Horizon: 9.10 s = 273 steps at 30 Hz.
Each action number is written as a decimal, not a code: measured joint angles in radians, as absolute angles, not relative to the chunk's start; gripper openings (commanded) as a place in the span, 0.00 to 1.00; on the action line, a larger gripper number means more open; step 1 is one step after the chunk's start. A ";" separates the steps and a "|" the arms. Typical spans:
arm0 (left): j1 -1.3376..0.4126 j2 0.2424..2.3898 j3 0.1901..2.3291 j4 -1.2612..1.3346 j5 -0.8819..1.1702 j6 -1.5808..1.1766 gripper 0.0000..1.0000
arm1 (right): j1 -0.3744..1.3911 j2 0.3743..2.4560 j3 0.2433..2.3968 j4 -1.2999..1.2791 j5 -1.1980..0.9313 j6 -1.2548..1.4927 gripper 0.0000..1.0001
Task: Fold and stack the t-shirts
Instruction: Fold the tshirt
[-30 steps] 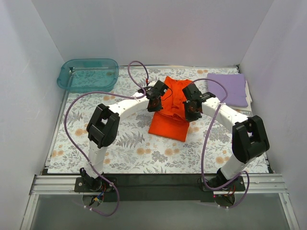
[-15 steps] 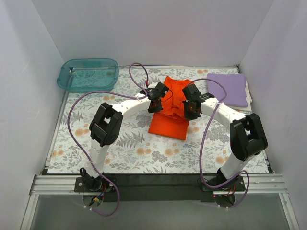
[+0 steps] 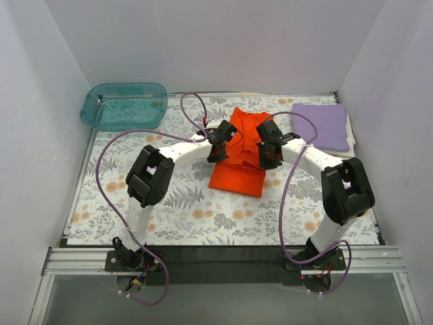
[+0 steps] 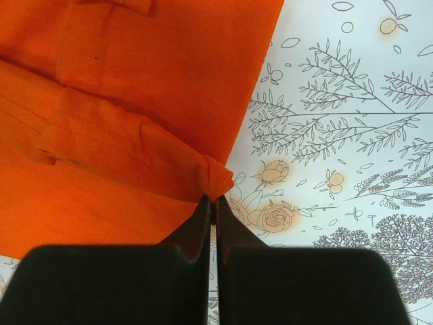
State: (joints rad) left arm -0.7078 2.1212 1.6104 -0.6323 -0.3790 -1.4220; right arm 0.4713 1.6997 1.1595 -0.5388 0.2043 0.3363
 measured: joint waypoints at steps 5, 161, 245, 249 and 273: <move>-0.708 2.119 1.597 -0.624 -0.385 -1.430 0.00 | 0.471 1.687 1.159 -0.529 0.205 0.334 0.01; -0.694 1.701 0.843 -0.067 -0.059 -1.526 0.10 | 0.174 1.699 0.547 0.241 -0.822 0.475 0.01; -0.931 1.551 0.951 -0.701 -0.230 -1.679 0.73 | 0.548 1.250 0.704 -0.590 -0.058 0.589 0.47; -0.931 1.551 0.951 -0.701 -0.228 -1.673 0.73 | 0.579 1.250 0.704 -0.590 -0.039 0.622 0.44; -0.931 1.551 0.934 -0.694 -0.216 -1.656 0.73 | 0.716 1.381 0.709 -0.588 0.115 0.684 0.36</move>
State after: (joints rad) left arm -0.9314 1.5505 0.9337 -0.6945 -0.2165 -1.6562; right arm 0.7162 1.3811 0.7090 -0.5877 0.1154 0.6838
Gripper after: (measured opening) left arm 0.726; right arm 0.377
